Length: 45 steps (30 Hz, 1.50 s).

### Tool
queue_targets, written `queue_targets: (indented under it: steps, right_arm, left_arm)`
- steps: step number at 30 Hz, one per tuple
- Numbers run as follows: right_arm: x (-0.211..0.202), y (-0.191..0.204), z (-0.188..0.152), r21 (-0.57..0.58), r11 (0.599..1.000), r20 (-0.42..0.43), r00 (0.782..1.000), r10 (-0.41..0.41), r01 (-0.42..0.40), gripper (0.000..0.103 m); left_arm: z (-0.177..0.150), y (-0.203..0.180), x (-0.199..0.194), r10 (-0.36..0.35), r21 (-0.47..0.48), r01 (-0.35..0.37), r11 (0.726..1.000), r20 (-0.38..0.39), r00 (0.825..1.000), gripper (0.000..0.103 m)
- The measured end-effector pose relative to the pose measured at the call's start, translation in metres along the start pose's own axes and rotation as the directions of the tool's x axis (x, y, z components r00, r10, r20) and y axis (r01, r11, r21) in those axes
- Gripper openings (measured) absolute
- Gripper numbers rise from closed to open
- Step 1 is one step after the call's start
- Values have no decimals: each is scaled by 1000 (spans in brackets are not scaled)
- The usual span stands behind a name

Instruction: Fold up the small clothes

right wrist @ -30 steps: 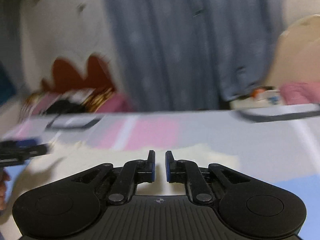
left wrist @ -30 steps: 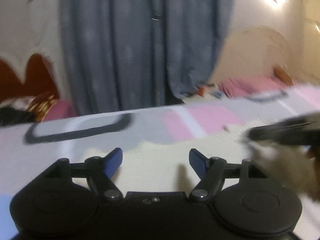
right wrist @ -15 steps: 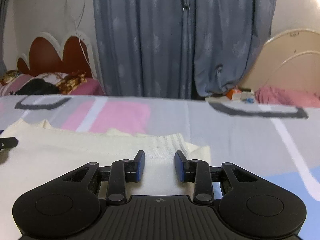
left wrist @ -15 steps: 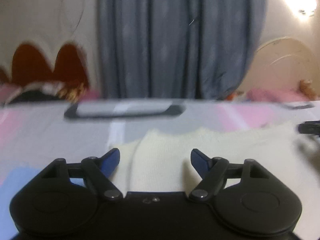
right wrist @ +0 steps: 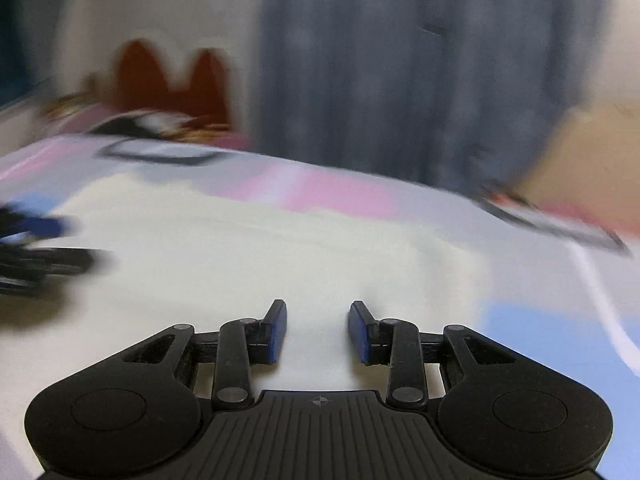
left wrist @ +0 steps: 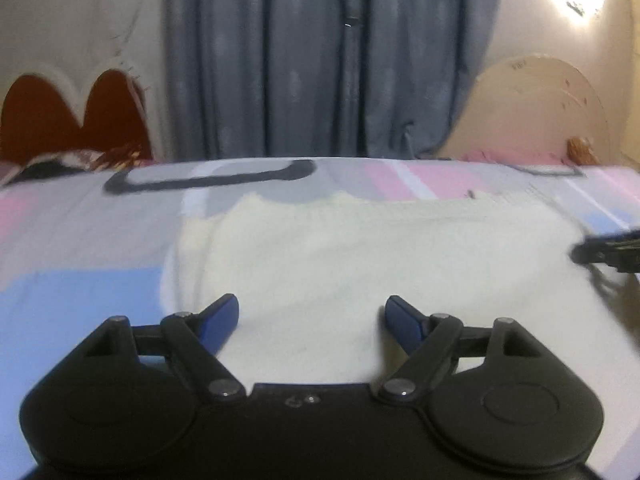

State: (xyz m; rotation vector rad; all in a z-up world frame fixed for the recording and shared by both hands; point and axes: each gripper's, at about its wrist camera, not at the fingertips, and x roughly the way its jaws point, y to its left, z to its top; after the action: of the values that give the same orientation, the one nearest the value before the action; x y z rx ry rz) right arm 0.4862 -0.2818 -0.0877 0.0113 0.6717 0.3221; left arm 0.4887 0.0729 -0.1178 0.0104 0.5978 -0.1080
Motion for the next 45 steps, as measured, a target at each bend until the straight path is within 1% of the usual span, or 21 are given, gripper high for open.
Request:
queue_targets:
  steps: [3,5,8,10,11,15,19,22,23,24,27,30,32,34,35,36,38,40,43,44,45]
  right_arm:
    - [-6,-2,5,20,1000,-5,1000,-8,8,33]
    - [-19,18,10,18,999,41,999,35,-36,33]
    - [-22,54,2,-46,992,32,992,119,-118,33]
    - [-11,76,-8,-108,984,-20,990,142,-144,33]
    - [-5,83,-14,-146,982,-25,993,115,-118,33]
    - [-12,83,-14,-148,985,-18,996,87,-89,34]
    - [-56,94,-26,-148,978,-7,989,149,-148,34]
    - [-66,111,-47,-123,975,-39,982,183,-186,34]
    - [-65,122,-59,-122,975,-65,982,177,-184,34]
    - [-67,132,-68,-135,979,-52,988,149,-154,33]
    - [-67,141,-68,-128,984,-29,993,118,-120,33]
    - [-70,140,-63,-134,984,-31,993,117,-120,33]
    - [-76,130,-68,-167,983,-34,997,76,-80,33]
    - [-88,98,-77,-103,995,-31,1000,-3,0,30]
    - [-94,81,-80,-56,998,-36,999,-33,31,23]
    - [-101,67,-85,-14,999,-36,999,-36,35,9]
    - [-103,57,-85,11,999,-44,998,-40,41,0]
    - [-101,64,-79,-24,998,-49,998,-50,49,0]
    - [-111,66,-71,-7,998,7,998,-68,68,0]
    - [-106,63,-72,-2,997,-10,997,-82,82,0]
    - [-96,58,-77,1,996,-70,993,-94,94,0]
  left_arm:
    - [5,-14,-9,23,3,-23,1000,29,999,76]
    - [6,-32,-21,-40,14,39,999,81,996,79]
    - [2,-67,-14,-105,79,101,992,48,993,79]
    - [-6,-84,-1,-95,129,97,987,-22,995,79]
    - [-11,-88,4,-74,151,79,985,-39,997,80]
    - [-12,-78,-14,-78,116,79,990,-10,997,79]
    - [-26,-72,-56,-100,68,98,993,20,995,79]
    - [-48,-82,-56,-67,70,69,995,-38,997,74]
    - [-55,-84,-52,-38,62,42,997,-69,997,74]
    - [-58,-86,-54,-5,61,8,998,-48,999,73]
    - [-53,-80,-55,-8,-6,7,1000,-61,998,74]
    - [-55,-79,-57,17,35,-14,999,-73,997,76]
    - [-64,-68,-68,47,21,-45,999,-71,996,78]
    - [-73,-51,-78,67,-15,-68,998,-69,995,78]
    - [-73,-47,-81,66,-16,-68,998,-74,995,78]
    - [-72,-48,-81,65,-13,-67,998,-78,995,78]
    - [-70,-53,-78,85,-3,-86,996,-86,993,78]
    - [-64,-57,-78,94,-14,-96,995,-92,991,77]
    - [-70,-54,-79,82,-40,-86,995,-90,992,77]
    - [-72,-55,-79,84,-33,-87,996,-85,993,76]
    - [-71,-54,-79,87,-30,-90,995,-87,992,76]
